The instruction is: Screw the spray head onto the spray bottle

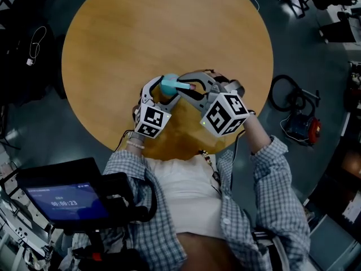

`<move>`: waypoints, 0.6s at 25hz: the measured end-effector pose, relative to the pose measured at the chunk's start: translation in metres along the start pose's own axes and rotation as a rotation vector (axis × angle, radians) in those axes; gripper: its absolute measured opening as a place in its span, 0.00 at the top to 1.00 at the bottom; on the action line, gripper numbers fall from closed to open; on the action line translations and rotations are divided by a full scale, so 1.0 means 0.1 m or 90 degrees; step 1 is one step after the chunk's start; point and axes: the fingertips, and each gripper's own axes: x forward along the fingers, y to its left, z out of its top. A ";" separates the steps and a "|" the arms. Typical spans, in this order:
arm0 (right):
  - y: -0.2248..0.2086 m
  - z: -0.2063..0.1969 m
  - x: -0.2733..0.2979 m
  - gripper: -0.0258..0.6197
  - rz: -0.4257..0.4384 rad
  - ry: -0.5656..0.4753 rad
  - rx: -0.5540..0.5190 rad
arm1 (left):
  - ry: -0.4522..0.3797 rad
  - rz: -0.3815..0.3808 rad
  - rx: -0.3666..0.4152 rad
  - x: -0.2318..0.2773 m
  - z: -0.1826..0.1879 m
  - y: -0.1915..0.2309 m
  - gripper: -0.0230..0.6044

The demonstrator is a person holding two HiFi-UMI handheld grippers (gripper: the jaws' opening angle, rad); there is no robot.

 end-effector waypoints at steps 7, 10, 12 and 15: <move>-0.03 0.00 0.00 0.86 0.049 0.021 0.184 | 0.005 -0.003 0.017 -0.01 0.00 -0.02 0.41; -0.04 0.02 0.03 0.87 0.077 0.058 0.229 | 0.008 -0.003 0.021 -0.01 -0.01 -0.03 0.41; -0.05 0.02 0.03 0.87 0.089 0.096 0.241 | 0.009 -0.004 0.020 0.00 0.00 -0.02 0.41; -0.05 0.02 0.06 0.87 0.095 0.127 0.275 | 0.010 -0.002 0.016 0.01 0.00 -0.01 0.41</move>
